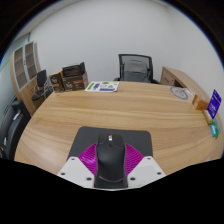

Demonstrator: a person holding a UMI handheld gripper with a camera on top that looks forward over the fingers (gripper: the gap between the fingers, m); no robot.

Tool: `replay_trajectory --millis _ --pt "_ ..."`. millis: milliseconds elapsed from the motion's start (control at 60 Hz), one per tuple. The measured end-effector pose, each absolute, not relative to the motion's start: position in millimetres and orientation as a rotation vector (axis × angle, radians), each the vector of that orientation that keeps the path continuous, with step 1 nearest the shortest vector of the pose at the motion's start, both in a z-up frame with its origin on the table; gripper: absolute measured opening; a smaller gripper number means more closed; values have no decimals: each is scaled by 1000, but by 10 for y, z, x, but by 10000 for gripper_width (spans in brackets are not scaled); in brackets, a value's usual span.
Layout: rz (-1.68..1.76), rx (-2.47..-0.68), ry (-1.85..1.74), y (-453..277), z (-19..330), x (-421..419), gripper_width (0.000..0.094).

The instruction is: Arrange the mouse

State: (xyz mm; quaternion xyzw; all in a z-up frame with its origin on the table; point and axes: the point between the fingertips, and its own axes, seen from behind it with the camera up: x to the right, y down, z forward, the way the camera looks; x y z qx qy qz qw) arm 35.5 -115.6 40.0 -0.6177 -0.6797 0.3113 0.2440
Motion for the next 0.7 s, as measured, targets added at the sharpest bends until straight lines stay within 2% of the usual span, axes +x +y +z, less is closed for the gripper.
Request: replay_trajectory --millis 83,217,267,333,483,500,567,600,700 --pt "832 -1714 -1876 -1225 139 412 322" --pt "769 -1708 -1882 -1177 -51 467 325" --pt "760 -1718 -1881 -1180 -82 481 375" --pt "757 -1695 -1884 -1170 -76 475 398" --pt "766 -1711 -1868 -1180 -72 474 531" --pt "762 -1712 -1861 -1163 -66 470 577" --pt "732 -1707 -1849 -1102 -24 499 870" --pt "728 -1707 -1845 -1095 27 532 832" --pt "729 -1710 -1822 -1070 371 723 862"
